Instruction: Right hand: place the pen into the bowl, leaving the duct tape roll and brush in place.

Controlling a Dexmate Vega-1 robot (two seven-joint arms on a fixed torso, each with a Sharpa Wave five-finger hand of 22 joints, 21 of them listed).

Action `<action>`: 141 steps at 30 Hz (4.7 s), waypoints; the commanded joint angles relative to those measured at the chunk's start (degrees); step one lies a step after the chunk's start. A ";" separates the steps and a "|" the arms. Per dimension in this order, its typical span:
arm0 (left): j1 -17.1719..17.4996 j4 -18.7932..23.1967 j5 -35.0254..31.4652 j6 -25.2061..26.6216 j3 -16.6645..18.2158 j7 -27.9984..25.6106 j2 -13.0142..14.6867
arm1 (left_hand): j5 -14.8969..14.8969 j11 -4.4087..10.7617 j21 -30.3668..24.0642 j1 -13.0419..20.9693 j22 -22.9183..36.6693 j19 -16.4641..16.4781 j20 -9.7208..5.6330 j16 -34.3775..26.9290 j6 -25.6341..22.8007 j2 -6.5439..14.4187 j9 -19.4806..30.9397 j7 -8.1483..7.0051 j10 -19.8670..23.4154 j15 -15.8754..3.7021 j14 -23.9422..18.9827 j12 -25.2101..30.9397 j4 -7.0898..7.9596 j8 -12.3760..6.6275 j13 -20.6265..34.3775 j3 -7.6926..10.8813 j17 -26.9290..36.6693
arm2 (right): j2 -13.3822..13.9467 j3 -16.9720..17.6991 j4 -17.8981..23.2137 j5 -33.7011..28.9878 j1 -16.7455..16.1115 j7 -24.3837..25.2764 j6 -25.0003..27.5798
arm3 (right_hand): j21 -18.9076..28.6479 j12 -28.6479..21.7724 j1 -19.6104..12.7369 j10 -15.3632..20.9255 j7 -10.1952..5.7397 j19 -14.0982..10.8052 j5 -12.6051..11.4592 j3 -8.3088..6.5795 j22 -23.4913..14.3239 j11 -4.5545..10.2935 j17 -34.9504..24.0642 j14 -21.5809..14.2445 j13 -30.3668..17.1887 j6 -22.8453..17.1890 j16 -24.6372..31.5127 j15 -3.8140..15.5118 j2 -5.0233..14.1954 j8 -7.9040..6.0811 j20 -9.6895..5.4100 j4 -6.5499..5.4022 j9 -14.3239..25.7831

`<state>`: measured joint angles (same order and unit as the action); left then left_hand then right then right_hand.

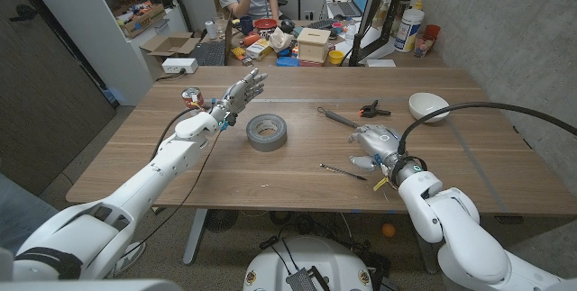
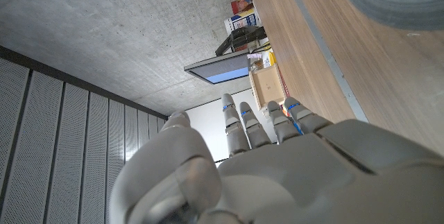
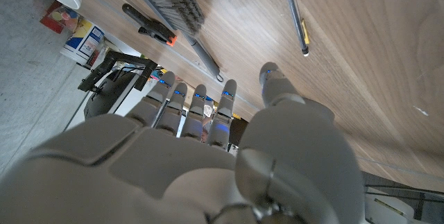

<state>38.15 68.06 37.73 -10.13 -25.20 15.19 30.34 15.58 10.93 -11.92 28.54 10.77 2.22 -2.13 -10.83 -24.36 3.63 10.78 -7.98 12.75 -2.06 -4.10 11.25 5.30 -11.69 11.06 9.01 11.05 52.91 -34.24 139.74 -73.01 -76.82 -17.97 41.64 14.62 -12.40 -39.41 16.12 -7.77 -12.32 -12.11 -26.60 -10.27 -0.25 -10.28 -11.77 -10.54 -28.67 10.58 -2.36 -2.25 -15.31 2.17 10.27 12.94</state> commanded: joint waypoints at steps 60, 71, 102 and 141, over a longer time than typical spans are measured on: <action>-2.68 0.36 -0.94 0.95 -1.14 4.92 1.35 | 0.17 -0.01 -0.33 0.49 0.21 0.63 -2.59 -0.23 -0.54 0.11 0.28 0.04 0.49 -6.98 -0.61 0.36 -0.03 -0.26 0.19 0.30 0.14 | -23.04 -4.54 -17.56 -14.71 -4.60 10.70 1.44 | -0.92 -0.80 -2.68 0.96 -0.90 -1.10 -0.80 -0.24 -0.58 -1.45 -0.58 -2.40 -0.67 -4.49 0.79 -0.98 -0.75 -2.43 1.34 -1.12 1.88; -2.62 0.91 -1.08 1.16 -1.29 5.07 1.69 | 0.17 -0.01 -0.33 0.49 0.21 0.63 -2.59 -0.23 -0.54 0.11 0.28 0.04 0.49 -6.98 -0.61 0.36 -0.03 -0.26 0.19 0.30 0.14 | -23.16 -5.48 -20.03 -12.69 -3.81 12.49 5.00 | -0.76 -1.00 -2.79 1.43 -1.27 -1.97 -0.95 -0.22 -0.63 -1.02 -0.75 -3.37 -0.74 -5.77 1.10 -0.51 -0.77 -3.15 0.96 -1.39 2.29; -1.67 0.85 0.07 1.44 -0.51 3.08 0.81 | 0.17 -0.01 -0.33 0.49 0.21 0.63 -2.59 -0.23 -0.54 0.11 0.28 0.04 0.49 -6.98 -0.61 0.36 -0.03 -0.26 0.19 0.30 0.14 | -20.09 -8.88 -22.34 -7.37 1.36 17.06 8.33 | -1.09 -2.21 -10.05 6.47 -3.51 -4.07 -1.85 -2.17 -0.95 2.62 -1.19 -6.63 -0.93 -24.09 0.91 0.61 -0.45 -14.99 0.73 -0.72 7.52; 0.01 3.43 0.40 1.03 -0.21 1.09 0.69 | 0.17 -0.01 -0.33 0.49 0.21 0.63 -2.59 -0.23 -0.54 0.11 0.28 0.04 0.49 -6.98 -0.61 0.36 -0.03 -0.26 0.19 0.30 0.14 | -14.61 -7.13 -16.31 -9.29 0.99 15.73 8.58 | -0.76 -3.46 -12.04 10.16 -1.23 -5.66 -1.37 -3.18 -1.12 3.93 -1.90 -8.50 -1.29 -30.29 1.47 1.82 -0.09 -18.74 -0.18 -1.33 7.89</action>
<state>38.12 71.38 38.09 -8.49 -25.24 15.95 31.25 15.58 10.93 -11.92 28.54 10.77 2.22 -2.13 -10.83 -24.36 3.63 10.78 -7.98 12.75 -2.06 -4.10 11.25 5.30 -11.69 11.06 9.00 11.05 37.31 -42.57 121.06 -79.45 -74.63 -0.52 50.13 13.74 -15.31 -51.26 25.92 -9.20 -17.67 -13.20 -29.35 -11.11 3.59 -11.86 -20.19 -11.60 -53.67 11.92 -0.70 -2.79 -31.93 2.35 8.92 19.56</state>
